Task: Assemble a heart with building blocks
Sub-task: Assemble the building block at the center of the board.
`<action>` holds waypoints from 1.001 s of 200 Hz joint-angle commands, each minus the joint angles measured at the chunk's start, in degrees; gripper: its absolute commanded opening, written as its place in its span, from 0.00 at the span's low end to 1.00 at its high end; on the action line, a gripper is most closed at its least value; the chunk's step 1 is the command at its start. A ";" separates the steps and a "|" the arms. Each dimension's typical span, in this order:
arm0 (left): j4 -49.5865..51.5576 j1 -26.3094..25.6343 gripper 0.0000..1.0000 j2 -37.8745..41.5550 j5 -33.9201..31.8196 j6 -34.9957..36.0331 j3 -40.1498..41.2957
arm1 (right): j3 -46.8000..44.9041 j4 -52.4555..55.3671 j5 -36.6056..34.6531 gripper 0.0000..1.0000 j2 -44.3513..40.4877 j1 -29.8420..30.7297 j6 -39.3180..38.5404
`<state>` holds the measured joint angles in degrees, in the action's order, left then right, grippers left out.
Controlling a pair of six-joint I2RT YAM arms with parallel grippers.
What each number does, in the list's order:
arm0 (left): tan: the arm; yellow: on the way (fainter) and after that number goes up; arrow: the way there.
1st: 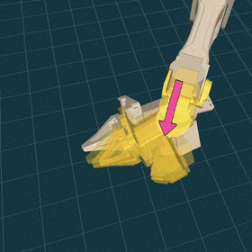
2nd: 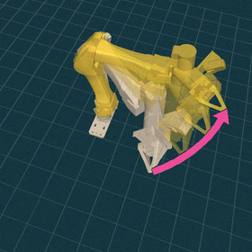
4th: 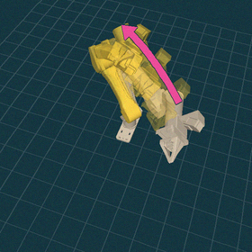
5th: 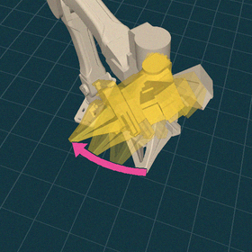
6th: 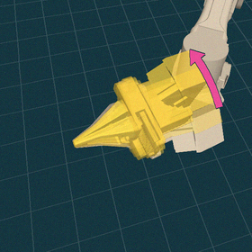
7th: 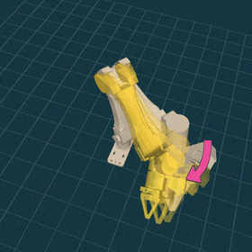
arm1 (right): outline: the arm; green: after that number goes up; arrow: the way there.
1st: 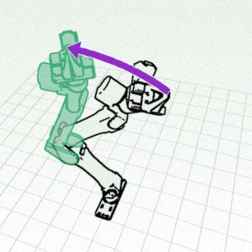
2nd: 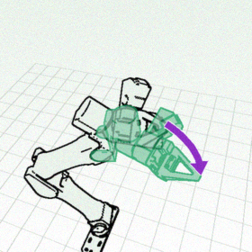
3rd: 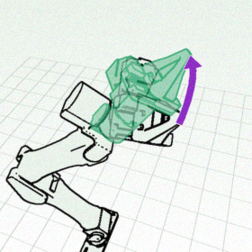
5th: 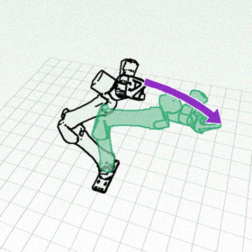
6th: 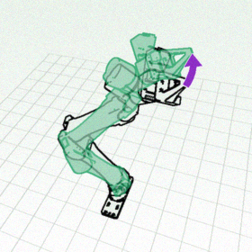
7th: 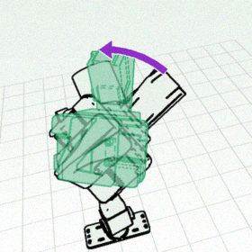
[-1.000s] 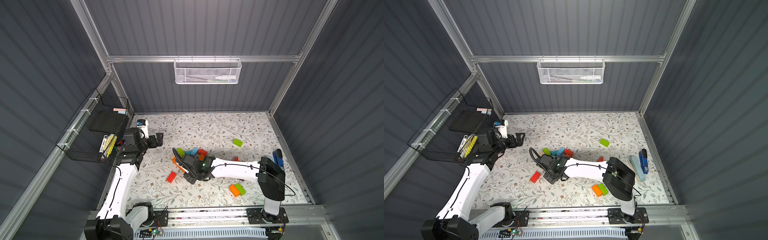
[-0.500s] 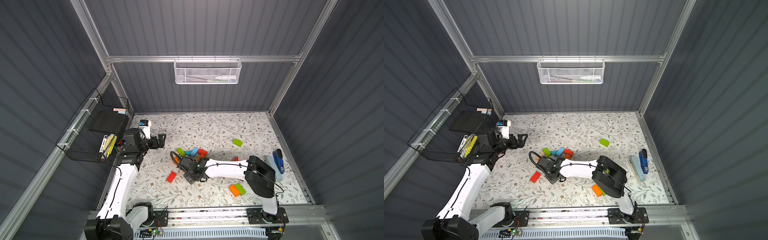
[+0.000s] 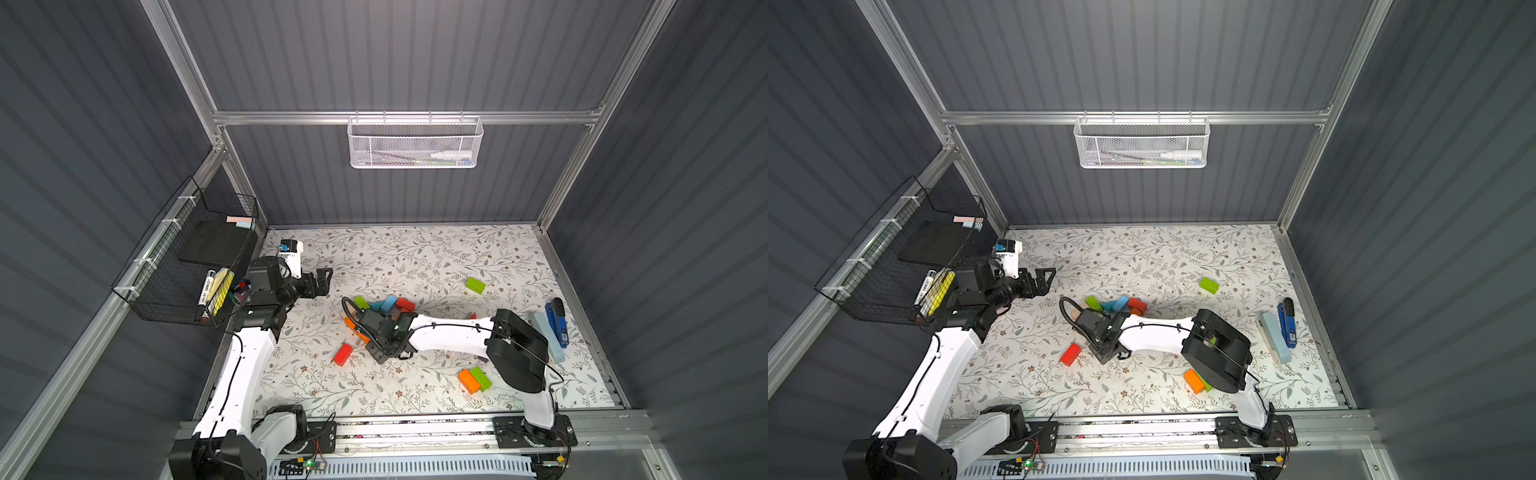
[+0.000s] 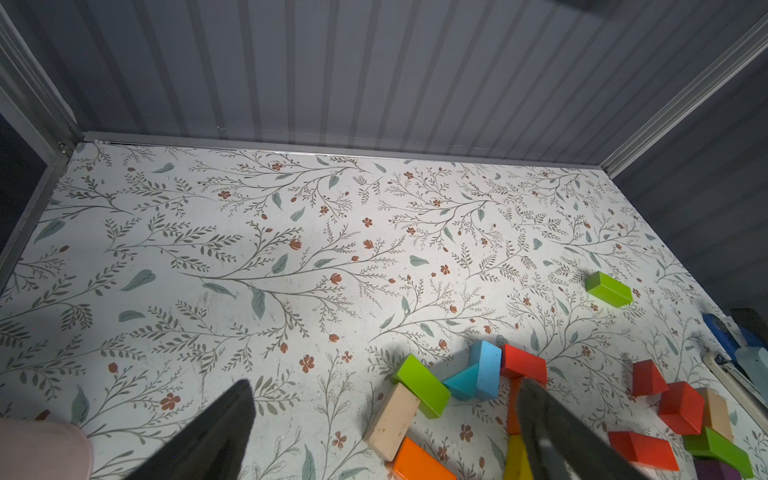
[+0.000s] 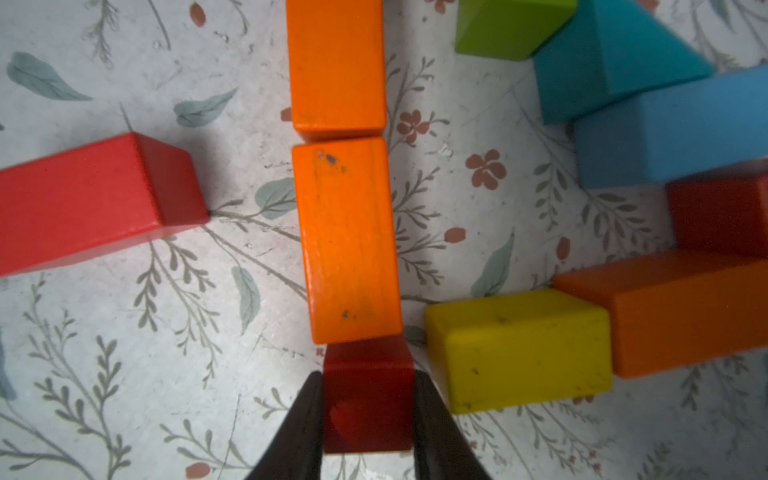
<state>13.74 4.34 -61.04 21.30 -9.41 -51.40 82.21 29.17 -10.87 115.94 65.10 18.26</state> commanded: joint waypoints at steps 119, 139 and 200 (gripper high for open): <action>-0.27 0.30 0.99 0.23 1.82 1.21 0.33 | 2.53 1.16 -1.17 0.47 0.74 -0.33 -1.45; -1.12 0.29 0.99 -0.27 2.47 1.65 0.23 | 2.13 1.31 -1.11 0.50 -1.34 -0.32 -2.59; 4.98 -2.90 0.94 -2.02 8.69 1.86 1.14 | -2.30 -0.77 4.98 0.55 -11.59 -6.29 -4.94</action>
<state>13.98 4.03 -61.67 26.26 -8.47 -50.87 81.71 29.06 -9.45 108.77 63.00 14.50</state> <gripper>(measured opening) 0.950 0.544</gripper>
